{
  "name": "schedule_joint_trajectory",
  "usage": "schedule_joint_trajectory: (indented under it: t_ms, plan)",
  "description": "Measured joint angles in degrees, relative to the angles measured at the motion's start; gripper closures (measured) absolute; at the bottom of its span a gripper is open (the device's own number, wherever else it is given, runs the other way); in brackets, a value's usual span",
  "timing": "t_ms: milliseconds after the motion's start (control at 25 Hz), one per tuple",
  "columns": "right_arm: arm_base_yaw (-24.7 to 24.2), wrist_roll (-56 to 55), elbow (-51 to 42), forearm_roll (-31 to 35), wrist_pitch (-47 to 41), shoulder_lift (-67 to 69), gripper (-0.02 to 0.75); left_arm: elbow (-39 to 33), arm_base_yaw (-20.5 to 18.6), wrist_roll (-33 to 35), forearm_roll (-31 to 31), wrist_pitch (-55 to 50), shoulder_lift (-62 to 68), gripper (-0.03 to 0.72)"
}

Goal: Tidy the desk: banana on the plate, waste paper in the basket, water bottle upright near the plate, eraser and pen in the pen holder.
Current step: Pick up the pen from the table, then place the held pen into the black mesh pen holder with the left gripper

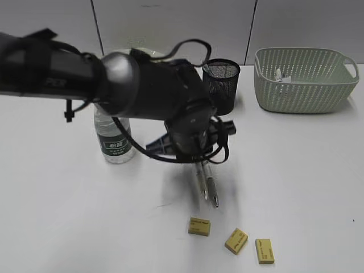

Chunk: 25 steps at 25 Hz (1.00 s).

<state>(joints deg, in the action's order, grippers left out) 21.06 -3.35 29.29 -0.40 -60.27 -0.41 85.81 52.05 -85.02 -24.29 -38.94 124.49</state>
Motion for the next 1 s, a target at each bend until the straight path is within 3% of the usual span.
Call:
schedule_joint_trajectory:
  t_ms: [80,160,360,480,680,1000]
  plan:
    - [0.0,0.0,0.0,0.0,0.0,0.0,0.323,-0.1,0.1,0.0,-7.4,2.6,-3.8,0.58]
    - [0.0,-0.1,0.0,0.0,0.1,0.0,0.323,-0.1,0.1,-0.3,-19.0,7.4,-7.1,0.58]
    - [0.0,0.0,0.0,0.0,0.1,0.0,0.323,1.7,-0.4,-4.5,-55.4,16.1,-11.0,0.581]
    - [0.0,0.0,0.0,0.0,0.1,0.0,0.323,5.2,-2.3,-9.3,-69.9,19.2,-9.1,0.582]
    - [0.0,0.0,0.0,0.0,0.1,0.0,0.323,14.9,-6.9,-21.9,-74.6,19.7,-1.3,0.585]
    - [0.0,-0.1,0.0,0.0,0.2,0.0,0.323,31.5,-9.3,-26.7,-75.2,23.7,10.5,0.624]
